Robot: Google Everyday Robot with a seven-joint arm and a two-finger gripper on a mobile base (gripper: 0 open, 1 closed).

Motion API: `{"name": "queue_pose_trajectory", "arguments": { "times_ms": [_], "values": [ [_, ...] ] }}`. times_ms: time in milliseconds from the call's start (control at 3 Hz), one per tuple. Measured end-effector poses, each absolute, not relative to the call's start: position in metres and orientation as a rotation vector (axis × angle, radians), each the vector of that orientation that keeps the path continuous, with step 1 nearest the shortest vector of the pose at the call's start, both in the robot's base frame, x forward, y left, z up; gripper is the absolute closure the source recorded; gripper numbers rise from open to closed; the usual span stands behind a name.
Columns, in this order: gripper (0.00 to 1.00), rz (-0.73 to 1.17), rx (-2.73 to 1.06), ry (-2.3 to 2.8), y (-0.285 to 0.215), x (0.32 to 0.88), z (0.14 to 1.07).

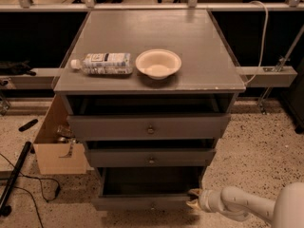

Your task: Open bottom drawer

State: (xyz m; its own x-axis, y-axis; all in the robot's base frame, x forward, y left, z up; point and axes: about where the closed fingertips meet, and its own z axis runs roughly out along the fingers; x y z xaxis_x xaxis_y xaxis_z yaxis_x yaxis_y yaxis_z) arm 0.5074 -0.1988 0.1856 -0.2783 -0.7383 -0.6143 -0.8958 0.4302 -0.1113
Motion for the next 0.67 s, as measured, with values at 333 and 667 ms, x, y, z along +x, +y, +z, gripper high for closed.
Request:
{"name": "queue_pose_trajectory", "arguments": {
  "times_ms": [333, 667],
  "values": [
    [0.82, 0.343, -1.372, 2.090, -0.1988, 0.5074, 0.1855],
    [0.59, 0.343, -1.372, 2.090, -0.1987, 0.5073, 0.1855]
  ]
}}
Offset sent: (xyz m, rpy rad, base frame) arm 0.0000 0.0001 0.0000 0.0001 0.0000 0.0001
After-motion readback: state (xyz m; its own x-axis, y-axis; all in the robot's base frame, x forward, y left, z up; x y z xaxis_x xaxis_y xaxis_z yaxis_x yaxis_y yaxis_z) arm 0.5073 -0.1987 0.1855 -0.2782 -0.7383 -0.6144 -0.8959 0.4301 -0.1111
